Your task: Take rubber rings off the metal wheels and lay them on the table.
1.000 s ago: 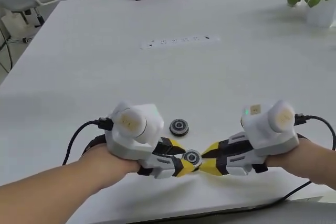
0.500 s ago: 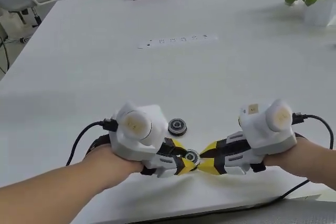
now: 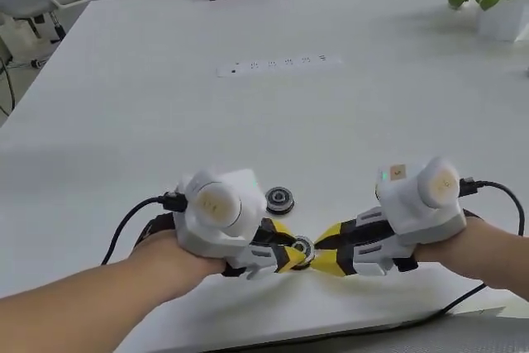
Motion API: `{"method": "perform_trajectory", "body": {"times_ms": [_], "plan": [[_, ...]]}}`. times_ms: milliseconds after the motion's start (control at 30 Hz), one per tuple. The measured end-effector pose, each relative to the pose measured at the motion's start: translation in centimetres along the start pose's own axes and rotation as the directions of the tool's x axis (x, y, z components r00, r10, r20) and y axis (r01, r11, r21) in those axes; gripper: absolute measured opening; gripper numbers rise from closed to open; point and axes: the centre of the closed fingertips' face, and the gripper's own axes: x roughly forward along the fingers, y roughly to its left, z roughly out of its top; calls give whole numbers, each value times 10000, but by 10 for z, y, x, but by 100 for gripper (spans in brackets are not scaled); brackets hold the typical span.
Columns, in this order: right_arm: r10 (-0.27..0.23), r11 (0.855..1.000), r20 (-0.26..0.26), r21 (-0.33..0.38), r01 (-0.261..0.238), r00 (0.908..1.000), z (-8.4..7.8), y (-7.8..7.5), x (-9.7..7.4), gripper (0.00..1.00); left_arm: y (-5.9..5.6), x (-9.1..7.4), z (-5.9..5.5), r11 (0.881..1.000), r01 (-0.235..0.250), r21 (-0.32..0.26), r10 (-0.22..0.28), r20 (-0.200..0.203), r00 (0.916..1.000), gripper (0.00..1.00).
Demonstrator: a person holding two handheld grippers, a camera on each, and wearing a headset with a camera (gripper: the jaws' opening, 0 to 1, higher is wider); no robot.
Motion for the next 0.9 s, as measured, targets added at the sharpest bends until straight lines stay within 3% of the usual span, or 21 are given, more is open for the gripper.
{"method": "perform_trajectory", "body": {"times_ms": [633, 900], "plan": [[-39, 10000, 70, -77, 39, 10000, 1, 0, 1, 17, 1, 0, -1, 9998, -204, -33, 204, 113, 9997, 7], [-25, 9990, -21, -439, 24, 10000, 2, 2, 5, 18, 2, 0, -2, 9996, -272, -74, 273, 95, 9996, 7]]}}
